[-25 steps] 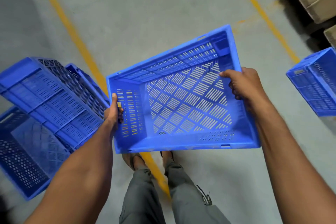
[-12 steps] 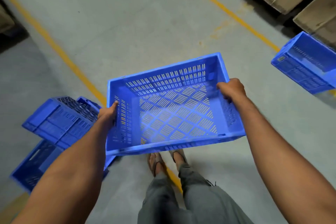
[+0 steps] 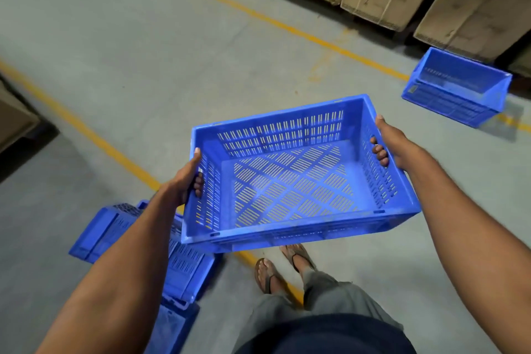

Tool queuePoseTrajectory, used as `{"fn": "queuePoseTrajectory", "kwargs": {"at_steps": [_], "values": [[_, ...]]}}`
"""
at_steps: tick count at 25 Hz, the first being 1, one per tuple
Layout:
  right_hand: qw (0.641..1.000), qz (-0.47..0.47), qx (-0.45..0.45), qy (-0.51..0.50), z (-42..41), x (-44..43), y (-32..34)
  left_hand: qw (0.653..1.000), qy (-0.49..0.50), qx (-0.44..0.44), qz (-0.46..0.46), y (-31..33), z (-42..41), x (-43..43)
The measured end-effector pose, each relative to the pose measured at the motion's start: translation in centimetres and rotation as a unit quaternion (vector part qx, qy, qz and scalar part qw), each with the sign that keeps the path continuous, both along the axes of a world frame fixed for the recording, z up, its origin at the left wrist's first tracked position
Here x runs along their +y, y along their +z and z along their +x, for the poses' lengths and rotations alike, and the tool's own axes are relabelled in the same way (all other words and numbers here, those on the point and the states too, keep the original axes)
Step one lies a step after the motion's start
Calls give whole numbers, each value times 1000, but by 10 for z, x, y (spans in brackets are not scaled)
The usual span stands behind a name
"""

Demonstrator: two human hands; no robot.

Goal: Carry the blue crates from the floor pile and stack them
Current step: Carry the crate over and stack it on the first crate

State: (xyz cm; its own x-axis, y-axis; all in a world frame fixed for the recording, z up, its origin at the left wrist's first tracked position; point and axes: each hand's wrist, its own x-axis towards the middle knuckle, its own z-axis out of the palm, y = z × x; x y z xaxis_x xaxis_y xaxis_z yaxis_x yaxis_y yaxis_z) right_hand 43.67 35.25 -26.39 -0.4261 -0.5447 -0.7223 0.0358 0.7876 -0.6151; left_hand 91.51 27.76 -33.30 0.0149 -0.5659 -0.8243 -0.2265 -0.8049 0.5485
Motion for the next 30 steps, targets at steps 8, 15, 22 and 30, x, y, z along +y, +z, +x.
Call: {"fn": "queuePoseTrajectory", "kwargs": {"at_steps": [8,15,22,30], "values": [[996,1,54,-67,-50,69,-3,997,-62,-37,-29,20,-79,4],[985,0,22,-170,-146,153,-13,980,-142,-106,-85,50,-219,-9],[959,-25,56,-276,-280,249,-19,942,-218,-125,-223,69,-414,14],[915,-48,252,-310,-401,246,-9,881,-234,-218,-349,72,-574,10]]}}
